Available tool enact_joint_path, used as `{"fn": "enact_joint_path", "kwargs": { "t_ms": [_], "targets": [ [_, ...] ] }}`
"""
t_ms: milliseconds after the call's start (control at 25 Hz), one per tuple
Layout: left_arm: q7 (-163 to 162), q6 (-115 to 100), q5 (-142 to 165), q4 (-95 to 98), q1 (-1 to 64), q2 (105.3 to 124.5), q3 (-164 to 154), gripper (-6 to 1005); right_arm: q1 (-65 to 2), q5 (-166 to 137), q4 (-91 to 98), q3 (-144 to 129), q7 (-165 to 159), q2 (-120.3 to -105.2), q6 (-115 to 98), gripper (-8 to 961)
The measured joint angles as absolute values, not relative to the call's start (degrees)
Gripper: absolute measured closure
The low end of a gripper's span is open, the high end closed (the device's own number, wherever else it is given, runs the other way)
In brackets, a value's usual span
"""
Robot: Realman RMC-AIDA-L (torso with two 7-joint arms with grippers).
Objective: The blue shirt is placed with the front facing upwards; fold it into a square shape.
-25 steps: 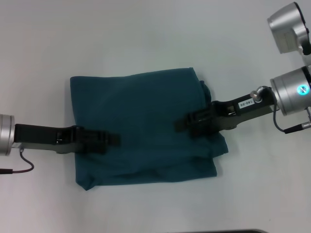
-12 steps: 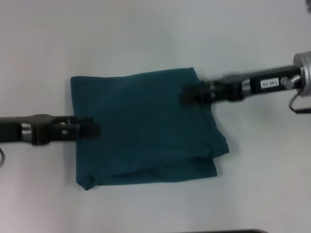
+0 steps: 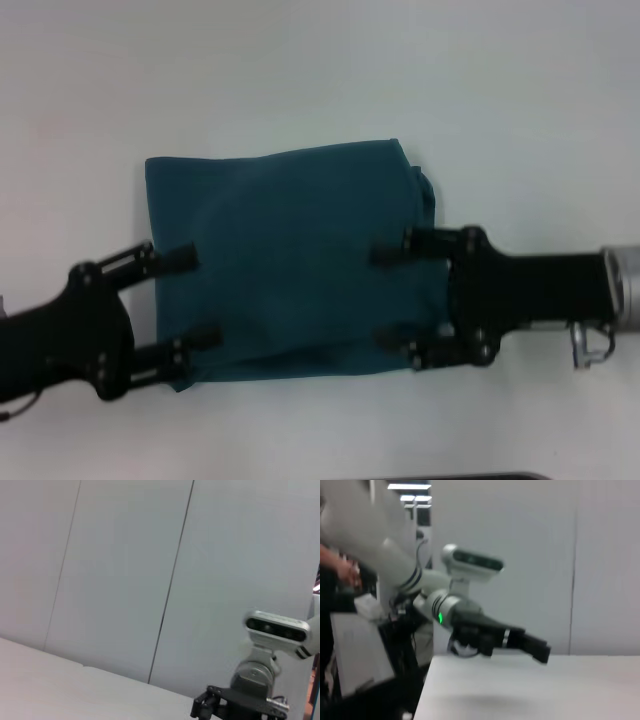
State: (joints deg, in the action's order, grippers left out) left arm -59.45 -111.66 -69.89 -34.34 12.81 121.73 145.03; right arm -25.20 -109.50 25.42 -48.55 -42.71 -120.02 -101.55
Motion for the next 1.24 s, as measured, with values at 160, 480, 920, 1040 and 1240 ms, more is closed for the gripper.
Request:
{"fn": "enact_joint_path", "kwargs": {
  "t_ms": [160,480,920,1040,1240],
  "targets": [
    [-53.0,-111.1,-68.4,-31.1,10.4,120.83,145.1,216,-23.2,-109.5,21.8,-48.2,-38.9,-119.94,-100.4,147],
    [-46.8,-110.0,-63.0,-28.9,8.1,119.01,144.8,221,-21.5,-108.6,19.9,-43.2,-35.8,-119.94,-99.0,147],
    [-46.1,-112.4,-62.1,-28.5,9.0,119.28,144.8,222,-22.2,-107.1,17.7,-42.8,-35.5,-120.10,-98.7,147],
    [-46.0,-112.5,-62.2,-28.5,9.3,119.31,144.9,222,-22.2,-107.4,17.7,-42.9,-35.5,-120.08,-98.5,147],
    [-46.2,-112.7,-62.5,-28.5,9.4,119.34,144.9,222,-22.2,-107.6,16.9,-43.8,-35.8,-120.00,-98.1,147]
  ]
}}
